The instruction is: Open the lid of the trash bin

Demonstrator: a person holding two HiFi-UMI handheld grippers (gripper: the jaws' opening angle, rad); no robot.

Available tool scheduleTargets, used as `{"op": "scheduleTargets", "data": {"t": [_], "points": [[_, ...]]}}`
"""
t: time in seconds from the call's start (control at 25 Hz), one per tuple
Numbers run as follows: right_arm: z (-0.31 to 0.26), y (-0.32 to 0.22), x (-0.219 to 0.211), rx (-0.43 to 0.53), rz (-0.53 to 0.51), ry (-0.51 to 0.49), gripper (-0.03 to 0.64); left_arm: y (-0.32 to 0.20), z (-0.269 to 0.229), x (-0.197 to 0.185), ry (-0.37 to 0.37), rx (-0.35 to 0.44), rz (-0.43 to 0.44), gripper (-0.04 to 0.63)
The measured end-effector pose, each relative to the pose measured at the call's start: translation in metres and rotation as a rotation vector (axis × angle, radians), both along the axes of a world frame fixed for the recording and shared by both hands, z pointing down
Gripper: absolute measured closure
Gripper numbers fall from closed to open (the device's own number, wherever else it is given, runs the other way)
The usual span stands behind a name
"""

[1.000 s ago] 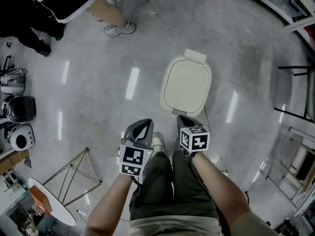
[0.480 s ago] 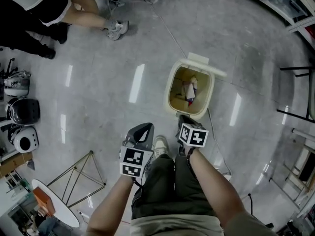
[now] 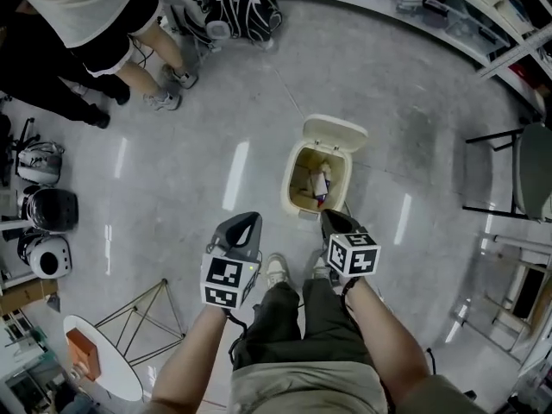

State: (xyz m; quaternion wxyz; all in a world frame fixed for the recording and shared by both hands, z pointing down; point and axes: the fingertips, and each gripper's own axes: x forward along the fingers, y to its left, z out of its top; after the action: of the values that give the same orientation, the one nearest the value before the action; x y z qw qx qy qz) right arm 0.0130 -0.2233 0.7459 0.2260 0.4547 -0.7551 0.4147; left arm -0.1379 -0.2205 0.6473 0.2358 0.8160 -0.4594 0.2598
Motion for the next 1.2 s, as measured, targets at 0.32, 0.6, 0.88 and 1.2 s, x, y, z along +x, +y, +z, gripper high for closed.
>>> {"op": "scheduleTargets", "data": {"t": [0.32, 0.6, 0.88, 1.2], "points": [[-0.178, 0.005, 0.013, 0.229, -0.084, -0.038, 0.614, -0.004, -0.132, 0.011, 0.074, 0.133, -0.014, 0.594], [-0.302, 0.022, 0.026, 0.391, -0.110, -0.072, 0.614, 0.004, -0.237, 0.018, 0.065, 0.257, -0.010, 0.594], [-0.410, 0.036, 0.020, 0.569, -0.155, -0.105, 0.614, 0.027, -0.318, 0.022, 0.056, 0.367, 0.018, 0.593], [-0.513, 0.055, 0.026, 0.744, -0.166, -0.138, 0.614, 0.056, -0.376, 0.027, 0.045, 0.474, 0.050, 0.594]]}}
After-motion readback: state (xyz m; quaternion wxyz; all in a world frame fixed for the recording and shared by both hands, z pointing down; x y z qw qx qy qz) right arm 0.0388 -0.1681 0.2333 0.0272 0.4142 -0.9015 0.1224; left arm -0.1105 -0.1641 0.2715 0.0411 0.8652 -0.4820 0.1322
